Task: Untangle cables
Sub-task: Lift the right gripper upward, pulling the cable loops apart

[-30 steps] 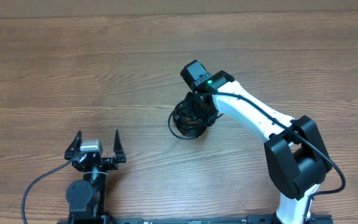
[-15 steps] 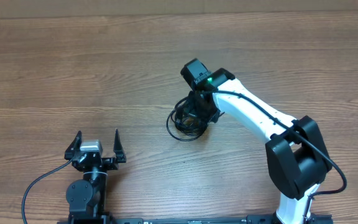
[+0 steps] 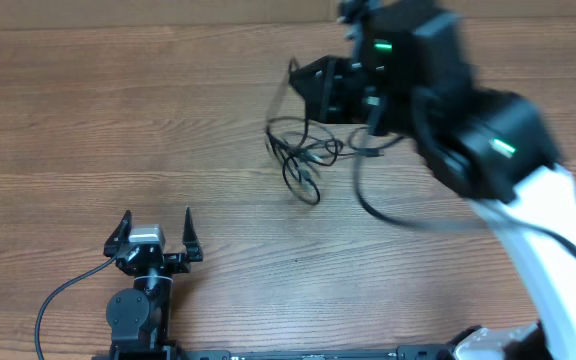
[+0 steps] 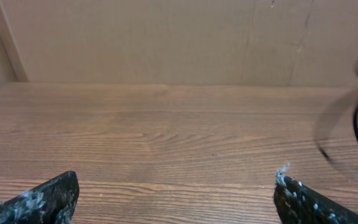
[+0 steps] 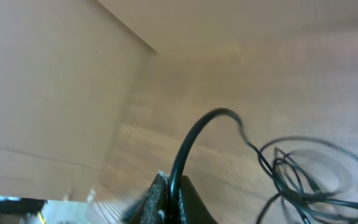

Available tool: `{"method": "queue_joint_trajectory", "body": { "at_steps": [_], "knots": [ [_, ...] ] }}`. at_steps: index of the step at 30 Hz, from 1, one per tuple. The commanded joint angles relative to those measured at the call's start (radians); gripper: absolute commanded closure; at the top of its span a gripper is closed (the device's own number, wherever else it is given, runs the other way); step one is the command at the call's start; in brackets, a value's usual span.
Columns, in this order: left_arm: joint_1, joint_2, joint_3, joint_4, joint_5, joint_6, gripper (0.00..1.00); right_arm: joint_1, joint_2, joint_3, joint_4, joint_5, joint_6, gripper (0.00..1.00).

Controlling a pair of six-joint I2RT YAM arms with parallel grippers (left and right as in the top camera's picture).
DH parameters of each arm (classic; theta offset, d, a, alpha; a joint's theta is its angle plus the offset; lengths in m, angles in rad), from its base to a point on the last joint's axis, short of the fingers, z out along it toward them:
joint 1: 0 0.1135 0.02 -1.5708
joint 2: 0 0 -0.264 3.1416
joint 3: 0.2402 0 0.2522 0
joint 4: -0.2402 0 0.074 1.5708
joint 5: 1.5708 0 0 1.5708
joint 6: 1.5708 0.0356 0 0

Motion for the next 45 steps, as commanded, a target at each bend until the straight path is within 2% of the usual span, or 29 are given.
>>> {"method": "queue_joint_trajectory", "body": {
  "at_steps": [1, 7, 14, 17, 25, 29, 36, 45],
  "knots": [
    [-0.002, -0.011, -0.004, 0.003, -0.009, 0.023, 0.00, -0.003, -0.054, 0.038, 0.027, 0.023, -0.024, 0.96],
    [-0.002, -0.011, -0.004, 0.003, -0.009, 0.023, 0.00, -0.003, -0.110, 0.038, 0.133, 0.038, -0.024, 0.96],
    [-0.002, -0.011, -0.004, 0.003, -0.009, 0.023, 0.00, -0.003, -0.158, 0.038, 0.420, 0.058, -0.024, 0.96],
    [-0.002, -0.011, -0.004, 0.003, -0.009, 0.023, 0.00, -0.003, -0.164, 0.038, 0.467, 0.110, -0.024, 0.96],
    [-0.002, -0.011, -0.004, 0.003, -0.009, 0.023, 0.00, -0.003, -0.132, 0.032, 0.223, 0.116, -0.008, 0.96],
    [-0.002, -0.011, -0.004, 0.003, -0.009, 0.023, 0.00, -0.003, -0.114, 0.032, 0.110, 0.080, 0.123, 0.96],
    [-0.002, -0.011, -0.004, 0.003, -0.009, 0.023, 0.00, -0.003, -0.114, 0.032, -0.001, -0.134, 0.150, 0.96],
    [-0.002, -0.011, -0.004, 0.003, -0.009, 0.023, 0.00, -0.003, -0.113, 0.032, -0.103, -0.137, 0.145, 0.96]
  ]
}}
